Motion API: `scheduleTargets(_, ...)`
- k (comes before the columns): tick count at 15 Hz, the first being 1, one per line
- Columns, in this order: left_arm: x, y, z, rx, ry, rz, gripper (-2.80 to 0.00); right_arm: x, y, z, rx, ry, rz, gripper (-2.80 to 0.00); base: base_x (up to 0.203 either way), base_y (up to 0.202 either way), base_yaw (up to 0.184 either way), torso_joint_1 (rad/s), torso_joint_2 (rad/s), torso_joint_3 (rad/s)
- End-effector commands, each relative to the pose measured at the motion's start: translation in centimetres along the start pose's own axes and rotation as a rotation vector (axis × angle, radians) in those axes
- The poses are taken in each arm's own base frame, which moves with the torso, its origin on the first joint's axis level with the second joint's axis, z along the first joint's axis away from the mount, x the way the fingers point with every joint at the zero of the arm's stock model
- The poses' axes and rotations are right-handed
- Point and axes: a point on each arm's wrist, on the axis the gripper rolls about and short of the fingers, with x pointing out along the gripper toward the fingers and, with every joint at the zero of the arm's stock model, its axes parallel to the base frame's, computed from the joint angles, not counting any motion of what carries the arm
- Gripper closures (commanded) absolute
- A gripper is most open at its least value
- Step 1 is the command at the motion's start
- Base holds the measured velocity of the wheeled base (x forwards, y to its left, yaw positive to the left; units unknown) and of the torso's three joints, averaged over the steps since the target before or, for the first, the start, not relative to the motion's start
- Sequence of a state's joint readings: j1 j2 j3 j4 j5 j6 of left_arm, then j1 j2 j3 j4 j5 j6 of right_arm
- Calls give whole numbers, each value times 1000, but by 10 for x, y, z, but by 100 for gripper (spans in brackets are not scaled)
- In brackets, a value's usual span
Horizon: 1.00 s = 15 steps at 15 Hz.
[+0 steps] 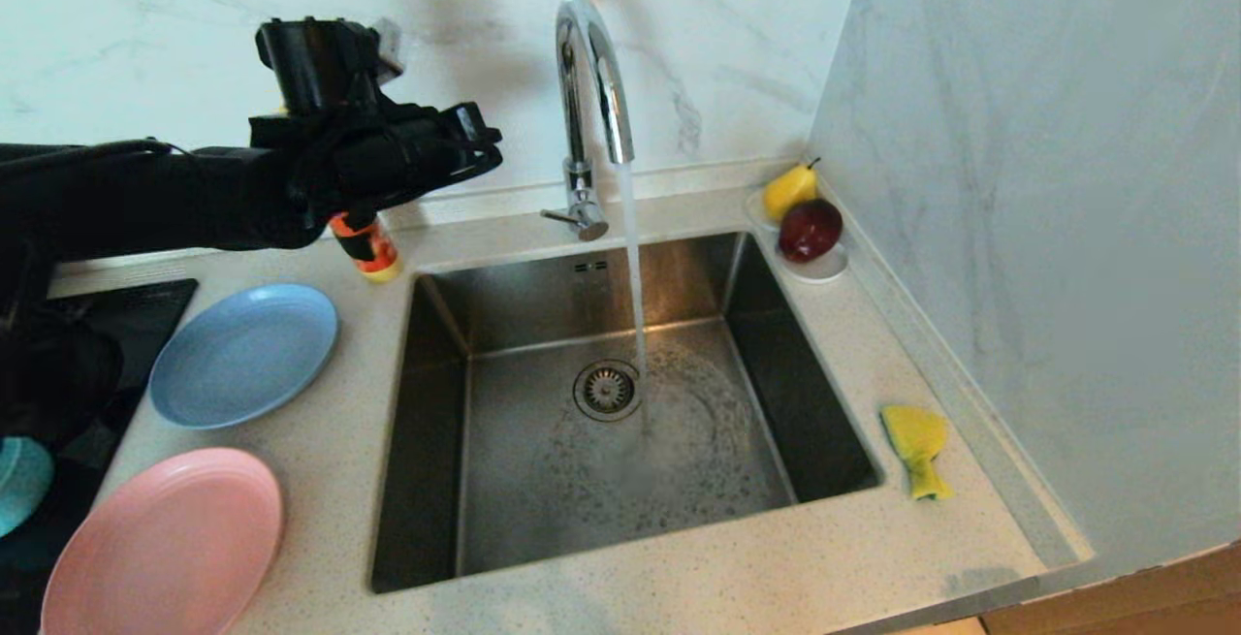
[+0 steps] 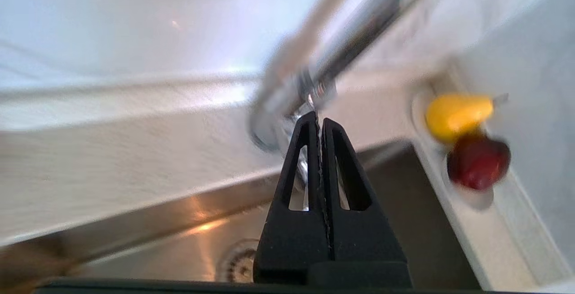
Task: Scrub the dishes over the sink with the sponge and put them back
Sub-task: Turn on the faucet
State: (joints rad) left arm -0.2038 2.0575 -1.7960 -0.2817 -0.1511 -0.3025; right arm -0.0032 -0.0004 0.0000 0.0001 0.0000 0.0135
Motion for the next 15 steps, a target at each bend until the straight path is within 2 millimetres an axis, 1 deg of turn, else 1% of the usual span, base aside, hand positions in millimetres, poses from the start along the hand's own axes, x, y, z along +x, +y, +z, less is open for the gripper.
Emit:
scheduleTargets(1,-55,-21,45,41,-111,47,0,0,0,0,0,0,0,0,0,0,0,0,0,0)
scheduleTargets(3,-104,-33,61,102,-154,103,0,0,0,0,0,0,0,0,0,0,0,0,0,0)
scheduleTargets(4,-134,-39,68,138,-176,133,0,0,0,0,0,0,0,0,0,0,0,0,0,0)
scheduleTargets(5,-163,-43,68,171,-186,178,0,0,0,0,0,0,0,0,0,0,0,0,0,0)
scheduleTargets(6,-192,-44,62,203,-188,236,0,0,0,0,0,0,0,0,0,0,0,0,0,0)
scheduleTargets(9,-280,-48,41,273,-224,377,0,0,0,0,0,0,0,0,0,0,0,0,0,0)
scheduleTargets(11,-337,-49,19,305,-256,426,0,0,0,0,0,0,0,0,0,0,0,0,0,0)
scheduleTargets(13,-384,-46,-9,324,-280,487,0,0,0,0,0,0,0,0,0,0,0,0,0,0)
scheduleTargets(15,-418,-42,-36,338,-296,573,0,0,0,0,0,0,0,0,0,0,0,0,0,0)
